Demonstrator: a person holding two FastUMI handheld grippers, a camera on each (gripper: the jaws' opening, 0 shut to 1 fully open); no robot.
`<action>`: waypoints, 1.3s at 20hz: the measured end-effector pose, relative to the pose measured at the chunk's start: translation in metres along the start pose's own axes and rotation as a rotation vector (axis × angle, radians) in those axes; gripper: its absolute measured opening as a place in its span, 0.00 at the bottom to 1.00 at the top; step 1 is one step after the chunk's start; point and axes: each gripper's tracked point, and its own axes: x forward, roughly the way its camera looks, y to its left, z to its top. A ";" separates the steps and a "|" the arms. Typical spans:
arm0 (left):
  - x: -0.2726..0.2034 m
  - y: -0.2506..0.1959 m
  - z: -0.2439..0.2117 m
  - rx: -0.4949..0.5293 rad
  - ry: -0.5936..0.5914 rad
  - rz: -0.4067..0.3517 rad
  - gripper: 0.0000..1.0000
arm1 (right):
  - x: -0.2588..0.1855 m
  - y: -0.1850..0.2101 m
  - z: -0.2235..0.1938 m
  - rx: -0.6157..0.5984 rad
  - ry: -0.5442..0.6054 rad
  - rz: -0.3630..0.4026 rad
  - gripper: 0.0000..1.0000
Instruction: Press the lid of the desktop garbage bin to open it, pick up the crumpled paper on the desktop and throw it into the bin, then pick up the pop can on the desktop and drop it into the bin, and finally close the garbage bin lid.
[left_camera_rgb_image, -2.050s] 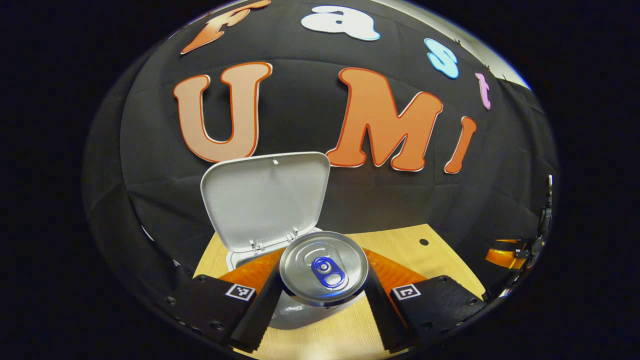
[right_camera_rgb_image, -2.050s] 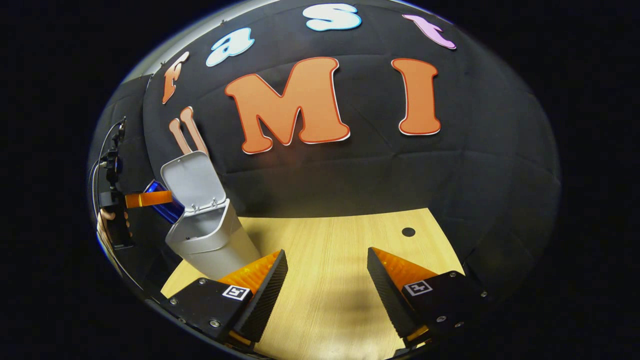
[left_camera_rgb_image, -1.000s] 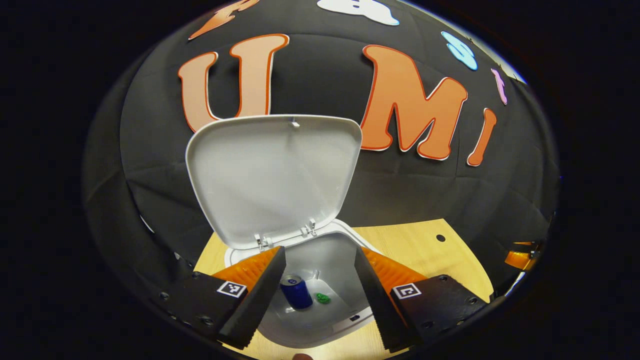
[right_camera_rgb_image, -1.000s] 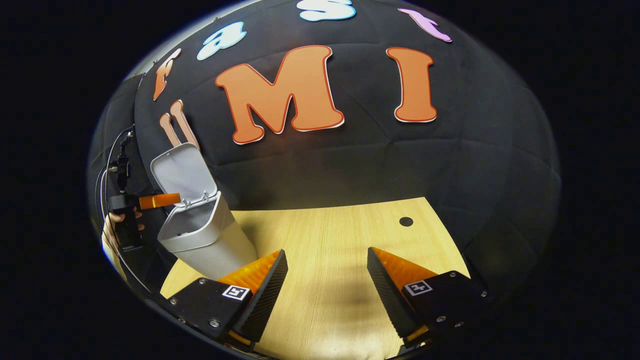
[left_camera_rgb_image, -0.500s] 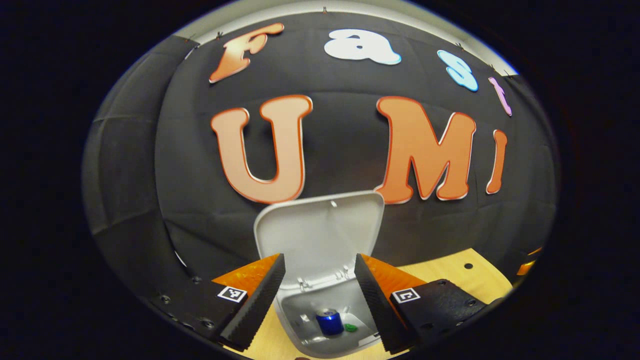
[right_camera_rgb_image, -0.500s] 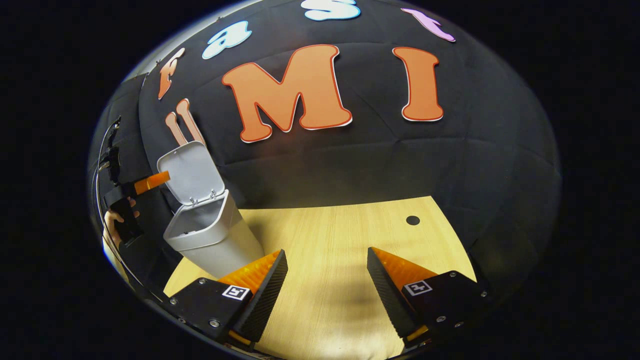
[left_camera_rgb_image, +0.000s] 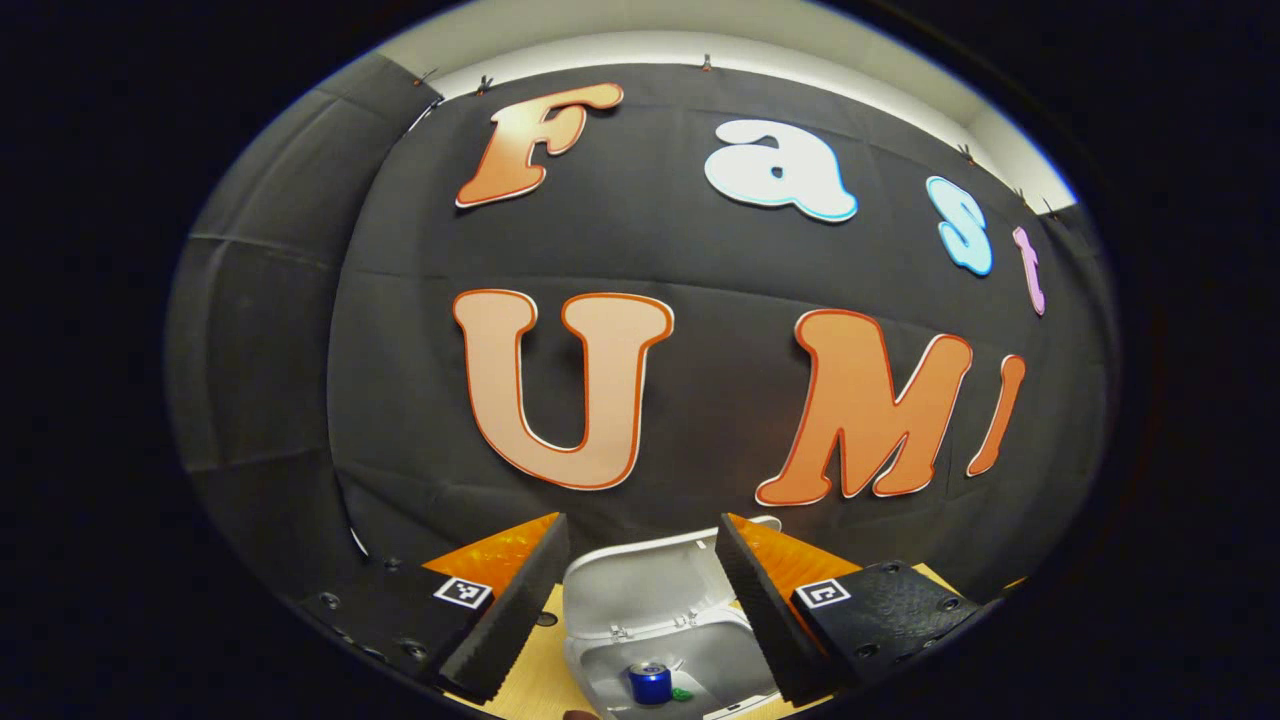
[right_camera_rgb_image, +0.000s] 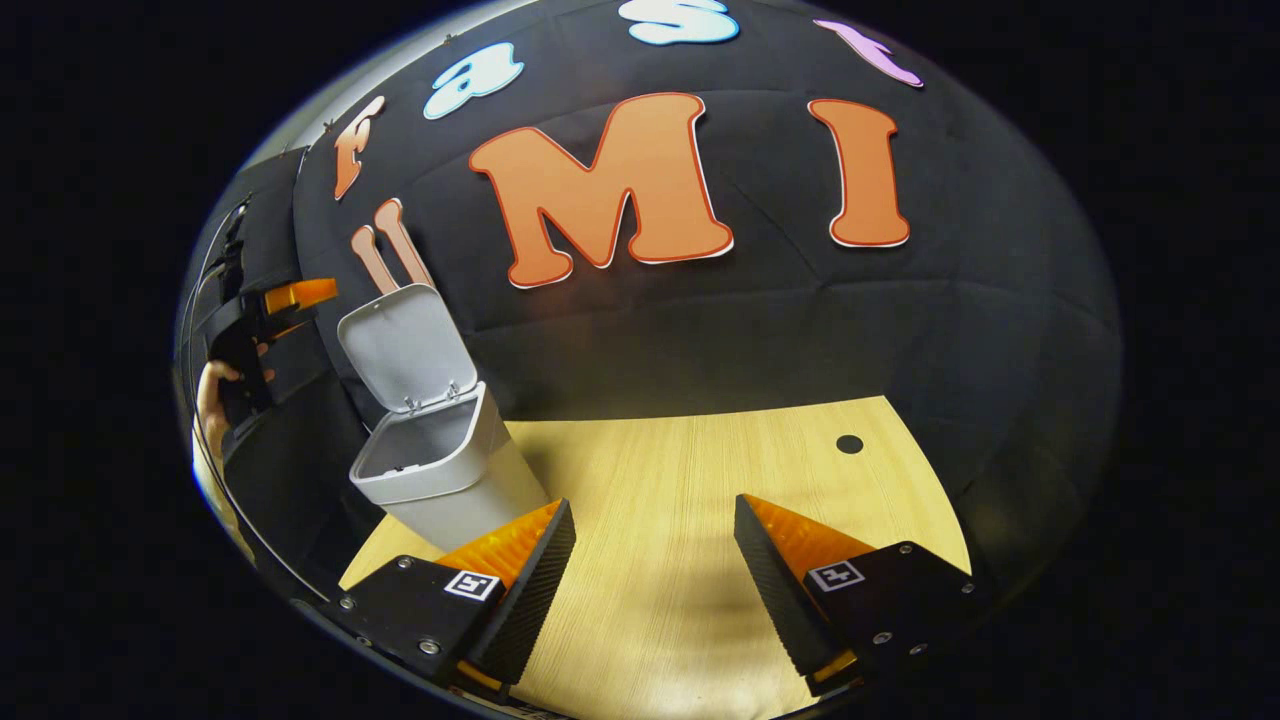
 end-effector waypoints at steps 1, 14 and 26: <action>0.009 0.004 0.004 -0.009 0.023 -0.002 0.93 | 0.000 0.001 0.000 -0.001 -0.001 0.003 0.96; 0.088 -0.008 -0.011 0.146 0.234 -0.058 0.94 | -0.003 -0.004 -0.009 0.037 0.004 0.004 0.96; 0.050 -0.026 -0.049 0.114 0.275 -0.112 0.95 | -0.001 -0.006 -0.015 0.064 0.017 0.031 0.96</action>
